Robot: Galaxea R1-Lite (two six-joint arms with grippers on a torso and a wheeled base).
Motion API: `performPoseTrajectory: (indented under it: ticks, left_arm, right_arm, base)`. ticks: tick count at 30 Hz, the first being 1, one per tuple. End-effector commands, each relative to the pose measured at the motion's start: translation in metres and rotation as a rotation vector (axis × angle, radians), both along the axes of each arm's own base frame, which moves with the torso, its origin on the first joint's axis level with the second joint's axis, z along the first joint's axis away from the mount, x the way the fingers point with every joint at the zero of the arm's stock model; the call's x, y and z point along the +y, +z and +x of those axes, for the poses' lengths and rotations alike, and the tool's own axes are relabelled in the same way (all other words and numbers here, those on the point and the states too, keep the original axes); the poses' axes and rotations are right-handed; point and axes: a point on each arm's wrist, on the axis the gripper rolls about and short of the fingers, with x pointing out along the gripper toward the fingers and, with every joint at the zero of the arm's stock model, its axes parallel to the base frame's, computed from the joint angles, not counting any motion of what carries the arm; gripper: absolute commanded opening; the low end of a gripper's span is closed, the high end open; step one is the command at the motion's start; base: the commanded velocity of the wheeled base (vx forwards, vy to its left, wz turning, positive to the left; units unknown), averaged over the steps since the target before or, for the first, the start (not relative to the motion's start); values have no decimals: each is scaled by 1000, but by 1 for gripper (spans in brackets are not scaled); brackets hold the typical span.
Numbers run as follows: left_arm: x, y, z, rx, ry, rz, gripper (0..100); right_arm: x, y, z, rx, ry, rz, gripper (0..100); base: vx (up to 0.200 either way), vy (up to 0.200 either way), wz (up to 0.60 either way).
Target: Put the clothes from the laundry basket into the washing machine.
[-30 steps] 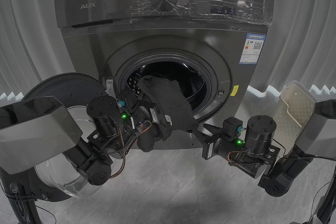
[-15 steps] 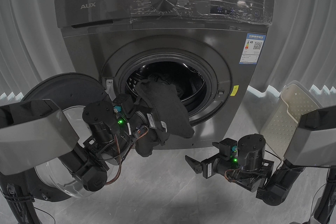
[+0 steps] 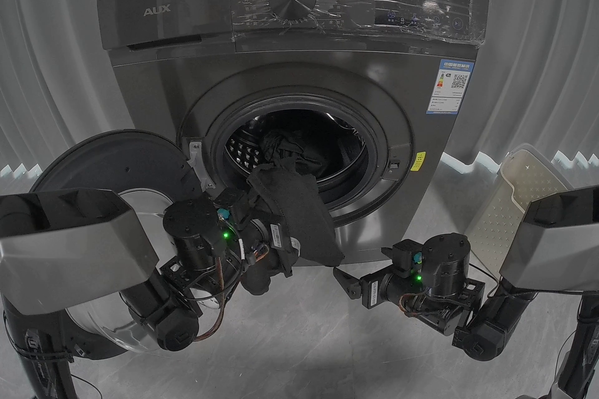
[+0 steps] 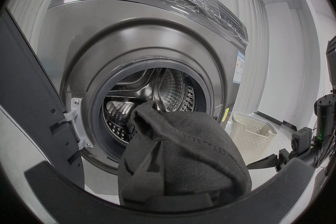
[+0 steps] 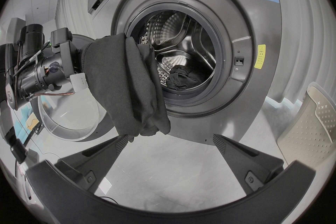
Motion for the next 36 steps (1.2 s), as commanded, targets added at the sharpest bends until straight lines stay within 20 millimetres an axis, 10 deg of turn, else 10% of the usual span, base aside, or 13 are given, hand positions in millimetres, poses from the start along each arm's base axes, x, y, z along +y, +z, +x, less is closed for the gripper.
performPoseTrajectory:
  ticks: [1, 36]
  left_arm:
    - [-2, -2, -1, 5, -5, 1, 0]
    - [-7, -13, 3, 20, -6, 12, 0]
  right_arm:
    - [1, -1, -1, 3, 4, 1, 100]
    - [2, -5, -4, 20, 5, -1, 100]
  base:
    - [0, 0, 0]
    - [97, 0, 0]
